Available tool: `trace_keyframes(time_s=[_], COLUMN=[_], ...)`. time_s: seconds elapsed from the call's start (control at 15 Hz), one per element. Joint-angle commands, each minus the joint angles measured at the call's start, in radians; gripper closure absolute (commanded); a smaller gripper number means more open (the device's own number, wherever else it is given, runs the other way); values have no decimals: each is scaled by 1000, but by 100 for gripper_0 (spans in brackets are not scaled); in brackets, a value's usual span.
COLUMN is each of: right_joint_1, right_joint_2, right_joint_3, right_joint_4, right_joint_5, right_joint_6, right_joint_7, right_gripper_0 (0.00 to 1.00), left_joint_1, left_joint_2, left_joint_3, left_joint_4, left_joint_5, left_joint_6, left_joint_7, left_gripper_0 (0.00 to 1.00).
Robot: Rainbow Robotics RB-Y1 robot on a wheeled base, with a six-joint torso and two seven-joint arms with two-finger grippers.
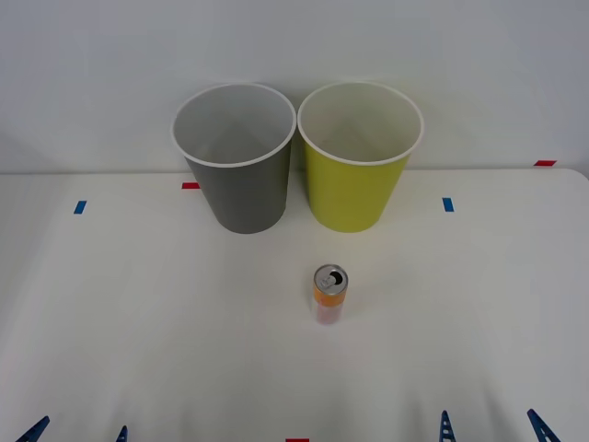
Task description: Put cans in the gray bin and PET bottles in the light green bin.
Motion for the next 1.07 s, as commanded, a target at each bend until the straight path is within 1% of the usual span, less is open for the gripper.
trace_keyframes(time_s=[0.07,1.07], right_joint_1=[0,0], right_joint_2=[0,0], right_joint_3=[0,0], right_joint_4=[0,0], right_joint_5=[0,0], right_joint_6=[0,0], right_joint_7=[0,0], right_gripper_0=[0,0], left_joint_1=[0,0], left_joint_2=[0,0], left_joint_3=[0,0], left_joint_4=[0,0], left_joint_5=[0,0], left_joint_6=[0,0], left_joint_7=[0,0], left_gripper_0=[0,0])
